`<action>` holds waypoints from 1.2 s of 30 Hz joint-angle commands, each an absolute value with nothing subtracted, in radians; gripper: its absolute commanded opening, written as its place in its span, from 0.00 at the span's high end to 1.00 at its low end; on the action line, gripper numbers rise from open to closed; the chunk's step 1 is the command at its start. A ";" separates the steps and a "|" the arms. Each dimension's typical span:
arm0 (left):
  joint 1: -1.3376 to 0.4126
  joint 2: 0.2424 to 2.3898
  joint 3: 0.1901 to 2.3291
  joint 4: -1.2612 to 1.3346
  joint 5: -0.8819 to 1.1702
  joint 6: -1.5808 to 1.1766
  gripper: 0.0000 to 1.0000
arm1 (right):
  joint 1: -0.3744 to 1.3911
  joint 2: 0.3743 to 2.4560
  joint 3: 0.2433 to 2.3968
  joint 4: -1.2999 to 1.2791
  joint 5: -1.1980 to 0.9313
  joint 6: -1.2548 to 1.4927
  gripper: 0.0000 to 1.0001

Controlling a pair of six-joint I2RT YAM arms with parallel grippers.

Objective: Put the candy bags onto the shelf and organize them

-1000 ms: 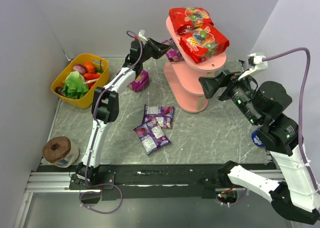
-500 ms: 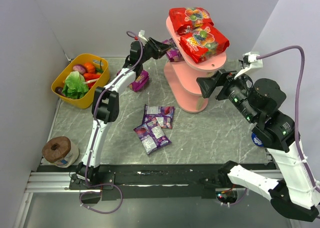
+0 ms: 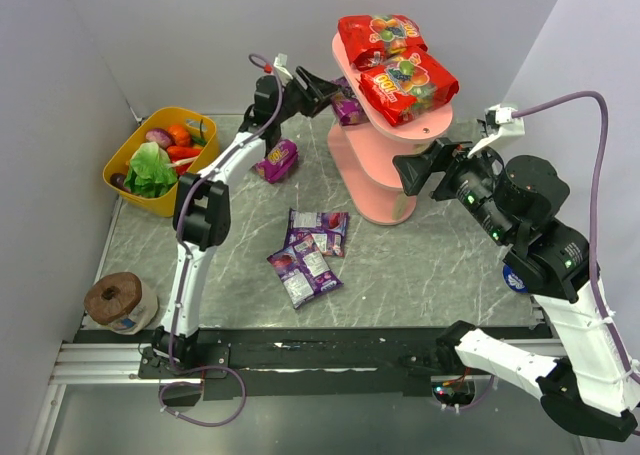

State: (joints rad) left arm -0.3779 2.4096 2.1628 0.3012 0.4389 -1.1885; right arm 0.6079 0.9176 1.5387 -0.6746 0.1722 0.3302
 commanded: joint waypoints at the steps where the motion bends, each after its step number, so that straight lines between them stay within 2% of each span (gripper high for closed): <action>1: -0.371 2.318 2.157 0.278 0.436 -1.146 0.34 | 0.603 0.899 1.551 -0.661 0.183 0.347 0.03; 3: -0.370 2.307 2.145 0.262 0.436 -1.140 0.35 | 0.601 0.894 1.545 -0.658 0.181 0.351 0.03; 6: -0.370 2.280 2.092 0.265 0.426 -1.126 0.41 | 0.604 0.888 1.537 -0.661 0.179 0.354 0.03; 9: -0.370 2.270 2.071 0.267 0.419 -1.123 0.54 | 0.603 0.882 1.534 -0.663 0.181 0.357 0.03; 10: -0.370 2.275 2.080 0.261 0.419 -1.121 0.66 | 0.601 0.882 1.532 -0.661 0.184 0.356 0.03; 13: -0.370 2.284 2.082 0.252 0.411 -1.126 0.84 | 0.603 0.880 1.528 -0.661 0.184 0.356 0.03; 14: -0.370 2.284 2.080 0.258 0.405 -1.130 0.86 | 0.603 0.881 1.526 -0.661 0.183 0.356 0.03; 23: -0.371 2.365 2.169 0.279 0.422 -1.170 0.92 | 0.603 0.885 1.525 -0.663 0.192 0.348 0.03; 29: -0.371 2.442 2.267 0.264 0.440 -1.189 0.92 | 0.603 0.893 1.534 -0.664 0.192 0.342 0.03; 33: -0.371 2.433 2.234 0.284 0.443 -1.192 0.92 | 0.603 0.893 1.536 -0.664 0.190 0.341 0.03; 36: -0.371 2.411 2.204 0.278 0.446 -1.175 0.88 | 0.603 0.894 1.536 -0.666 0.189 0.341 0.03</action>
